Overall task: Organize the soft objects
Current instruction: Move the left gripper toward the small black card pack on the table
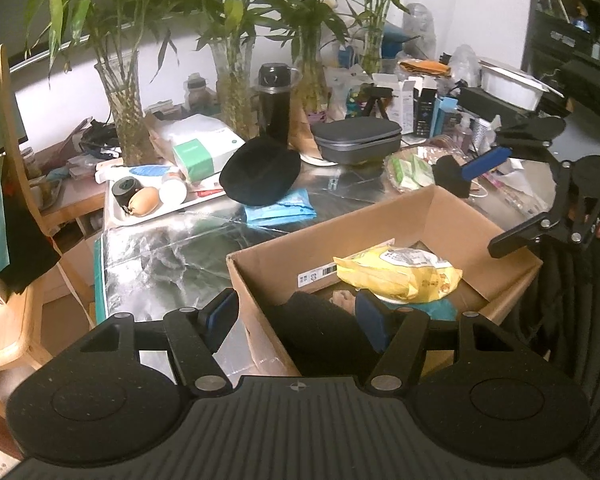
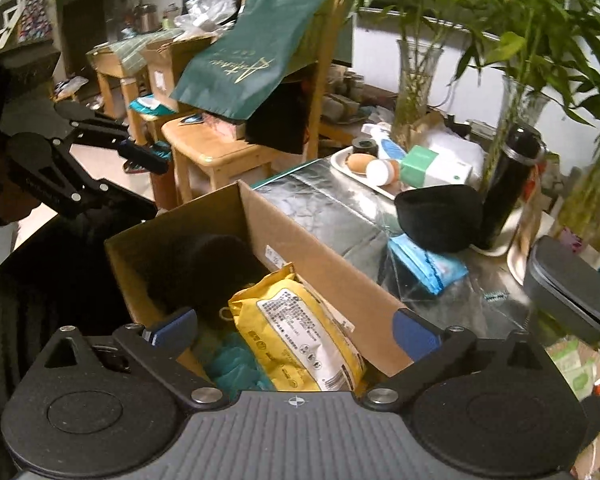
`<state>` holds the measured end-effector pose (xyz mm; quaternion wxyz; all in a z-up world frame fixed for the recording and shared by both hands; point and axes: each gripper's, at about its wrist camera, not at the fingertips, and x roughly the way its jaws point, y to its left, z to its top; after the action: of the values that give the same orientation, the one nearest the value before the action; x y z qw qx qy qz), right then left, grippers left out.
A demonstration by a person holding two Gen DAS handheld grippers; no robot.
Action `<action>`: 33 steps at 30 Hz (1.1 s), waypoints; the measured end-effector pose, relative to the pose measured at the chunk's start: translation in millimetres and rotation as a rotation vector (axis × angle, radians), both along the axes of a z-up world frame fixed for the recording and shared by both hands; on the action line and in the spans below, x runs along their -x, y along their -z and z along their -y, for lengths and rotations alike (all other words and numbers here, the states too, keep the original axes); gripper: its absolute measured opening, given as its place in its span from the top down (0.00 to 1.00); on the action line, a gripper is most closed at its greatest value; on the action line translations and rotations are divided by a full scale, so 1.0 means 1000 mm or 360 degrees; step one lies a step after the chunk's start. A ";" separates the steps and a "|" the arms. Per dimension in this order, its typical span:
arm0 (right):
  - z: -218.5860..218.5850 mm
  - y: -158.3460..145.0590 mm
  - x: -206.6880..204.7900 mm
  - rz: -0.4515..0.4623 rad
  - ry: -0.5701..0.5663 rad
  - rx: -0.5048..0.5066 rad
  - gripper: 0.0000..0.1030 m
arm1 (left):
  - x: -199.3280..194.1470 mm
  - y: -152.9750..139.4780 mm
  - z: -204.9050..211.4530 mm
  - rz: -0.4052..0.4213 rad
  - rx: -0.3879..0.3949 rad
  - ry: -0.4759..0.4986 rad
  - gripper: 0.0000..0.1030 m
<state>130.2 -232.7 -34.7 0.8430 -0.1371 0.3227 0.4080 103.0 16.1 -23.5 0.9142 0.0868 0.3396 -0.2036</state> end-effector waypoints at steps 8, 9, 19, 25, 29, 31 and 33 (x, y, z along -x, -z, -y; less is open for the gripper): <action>0.007 0.004 -0.013 0.0010 0.0166 0.0000 0.00 | -0.010 0.000 -0.002 0.0002 0.0042 -0.0049 0.38; 0.008 0.005 -0.015 0.0013 0.0194 0.0007 0.00 | -0.011 0.000 -0.002 0.0003 0.0046 -0.0054 0.38; 0.030 0.015 -0.050 -0.0048 0.0511 -0.0069 0.00 | -0.027 0.000 -0.009 0.0017 0.0081 -0.0101 0.38; 0.034 0.021 -0.063 -0.0050 0.0566 -0.0081 0.00 | -0.041 0.002 -0.016 0.0003 0.0122 -0.0132 0.38; 0.036 0.028 -0.073 -0.0058 0.0610 -0.0093 0.00 | -0.051 0.005 -0.020 -0.0016 0.0172 -0.0145 0.38; 0.038 0.031 -0.080 -0.0072 0.0640 -0.0117 0.00 | -0.058 0.006 -0.022 -0.0030 0.0202 -0.0148 0.38; 0.041 0.034 -0.088 -0.0085 0.0670 -0.0143 0.00 | -0.065 0.007 -0.023 -0.0036 0.0225 -0.0151 0.38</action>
<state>218.1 -273.5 -68.8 0.9059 -0.0182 0.3480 0.2404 167.7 39.2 -30.0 0.9227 0.0036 0.3384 -0.1844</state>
